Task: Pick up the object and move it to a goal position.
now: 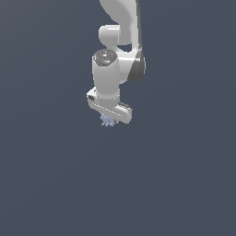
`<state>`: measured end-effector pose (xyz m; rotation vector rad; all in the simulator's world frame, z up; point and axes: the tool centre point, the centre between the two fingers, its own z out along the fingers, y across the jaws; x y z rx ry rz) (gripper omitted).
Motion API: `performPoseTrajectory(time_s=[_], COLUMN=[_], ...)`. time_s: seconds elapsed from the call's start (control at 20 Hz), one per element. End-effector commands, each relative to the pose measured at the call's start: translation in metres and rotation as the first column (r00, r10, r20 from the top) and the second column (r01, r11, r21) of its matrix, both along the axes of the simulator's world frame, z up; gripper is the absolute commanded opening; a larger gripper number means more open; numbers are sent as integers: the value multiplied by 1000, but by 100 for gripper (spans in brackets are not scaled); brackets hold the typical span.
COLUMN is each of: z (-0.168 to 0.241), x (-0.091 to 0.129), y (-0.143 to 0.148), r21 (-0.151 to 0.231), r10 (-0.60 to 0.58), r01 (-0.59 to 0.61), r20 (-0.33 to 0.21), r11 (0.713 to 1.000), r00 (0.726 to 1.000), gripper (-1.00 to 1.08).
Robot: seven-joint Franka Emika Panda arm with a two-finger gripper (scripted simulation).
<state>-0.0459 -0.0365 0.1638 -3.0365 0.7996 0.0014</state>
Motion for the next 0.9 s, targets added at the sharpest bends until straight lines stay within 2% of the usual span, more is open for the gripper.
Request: performPoseTrajectory(time_s=[0.0, 0.4, 0.85], z=[14, 50, 69], x=[-16, -52, -69], y=[-5, -17, -23], r21=[0, 0, -1], r10=[0, 0, 0], r01=[0, 0, 0], r20=[0, 0, 0], r11=[1000, 1000, 1000], r00=[1000, 1000, 1000], gripper=[-100, -100, -100])
